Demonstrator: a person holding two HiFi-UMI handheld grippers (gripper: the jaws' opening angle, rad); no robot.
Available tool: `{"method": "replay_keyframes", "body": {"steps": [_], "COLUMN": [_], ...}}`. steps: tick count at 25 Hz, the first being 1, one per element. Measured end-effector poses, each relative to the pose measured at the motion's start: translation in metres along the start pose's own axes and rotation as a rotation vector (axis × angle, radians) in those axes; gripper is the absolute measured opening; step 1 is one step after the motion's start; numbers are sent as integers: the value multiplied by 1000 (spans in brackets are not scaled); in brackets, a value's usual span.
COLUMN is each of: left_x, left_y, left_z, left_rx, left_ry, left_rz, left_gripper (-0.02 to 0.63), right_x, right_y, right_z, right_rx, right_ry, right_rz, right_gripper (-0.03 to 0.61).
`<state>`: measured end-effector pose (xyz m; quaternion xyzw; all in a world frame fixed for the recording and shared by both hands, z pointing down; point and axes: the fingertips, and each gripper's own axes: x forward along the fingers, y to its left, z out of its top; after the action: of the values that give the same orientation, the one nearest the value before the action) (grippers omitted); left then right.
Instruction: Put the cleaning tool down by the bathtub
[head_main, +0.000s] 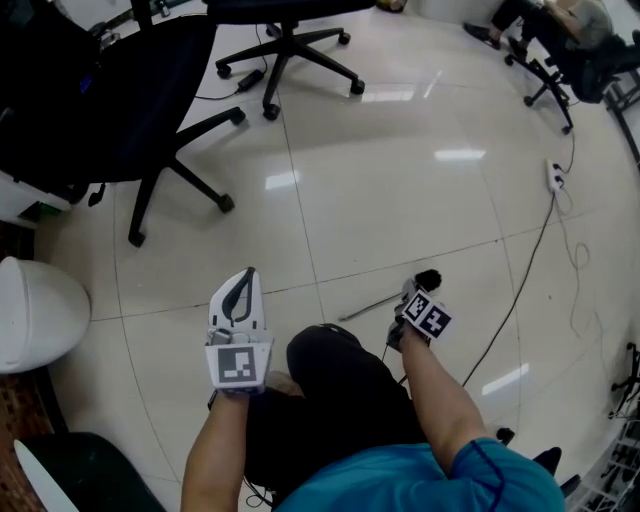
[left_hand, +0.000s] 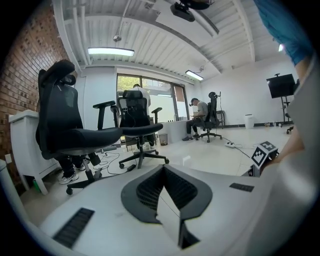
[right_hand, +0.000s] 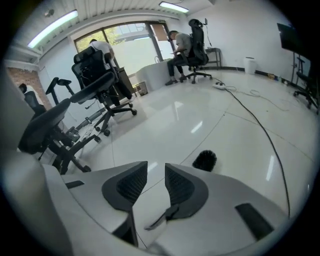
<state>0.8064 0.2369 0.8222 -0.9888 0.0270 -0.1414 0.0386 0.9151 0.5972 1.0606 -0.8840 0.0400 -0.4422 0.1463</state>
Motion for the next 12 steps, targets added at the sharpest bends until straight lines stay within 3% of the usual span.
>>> {"method": "replay_keyframes", "body": {"steps": [4, 12], "left_x": [8, 19], "left_y": [-6, -20], "left_z": [-23, -42], "left_rx": [26, 2], "left_ry": [3, 31], "left_rz": [-11, -48], "left_gripper": [-2, -2], "right_x": [44, 104], "right_y": [-30, -67], "right_z": [-39, -76], "right_rx": [100, 141], "right_ry": [68, 151], "right_rz": [-57, -151], "right_gripper": [147, 149]}}
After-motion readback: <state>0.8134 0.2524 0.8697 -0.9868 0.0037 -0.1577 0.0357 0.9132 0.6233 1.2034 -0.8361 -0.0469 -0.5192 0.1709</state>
